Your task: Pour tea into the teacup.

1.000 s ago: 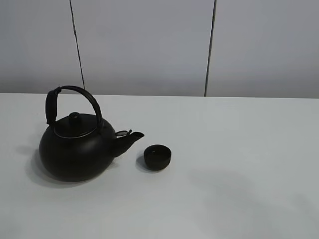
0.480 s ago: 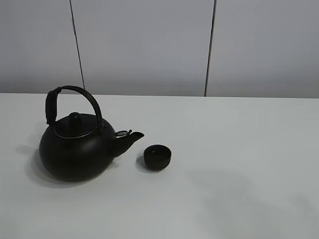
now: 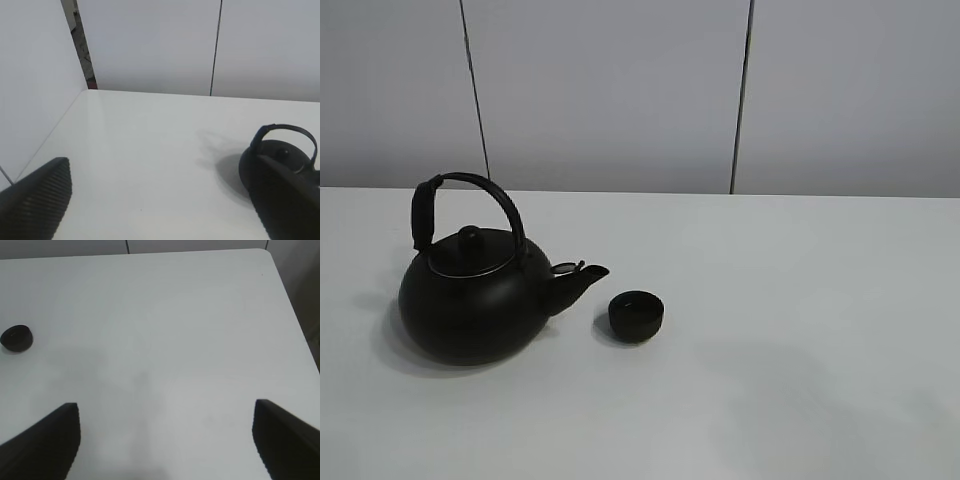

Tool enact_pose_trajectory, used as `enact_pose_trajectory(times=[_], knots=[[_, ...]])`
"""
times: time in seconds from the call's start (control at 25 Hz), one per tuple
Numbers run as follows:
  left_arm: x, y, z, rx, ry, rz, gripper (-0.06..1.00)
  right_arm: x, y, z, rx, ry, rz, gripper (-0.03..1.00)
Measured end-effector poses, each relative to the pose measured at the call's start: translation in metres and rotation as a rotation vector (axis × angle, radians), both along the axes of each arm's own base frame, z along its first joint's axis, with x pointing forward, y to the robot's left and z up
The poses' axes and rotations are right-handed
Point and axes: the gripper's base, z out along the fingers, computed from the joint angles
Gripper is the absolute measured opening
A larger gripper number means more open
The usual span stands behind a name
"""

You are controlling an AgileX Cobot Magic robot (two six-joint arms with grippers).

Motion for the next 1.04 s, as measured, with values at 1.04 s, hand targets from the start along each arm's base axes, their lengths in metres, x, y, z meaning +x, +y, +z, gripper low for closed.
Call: enact_pose_trajectory(times=[1.04], knots=[[-0.013, 0.000, -0.089, -0.082, 0.264, 0.035, 0.69, 0.000, 0.000, 0.000, 0.003, 0.000, 0.002, 0.64]])
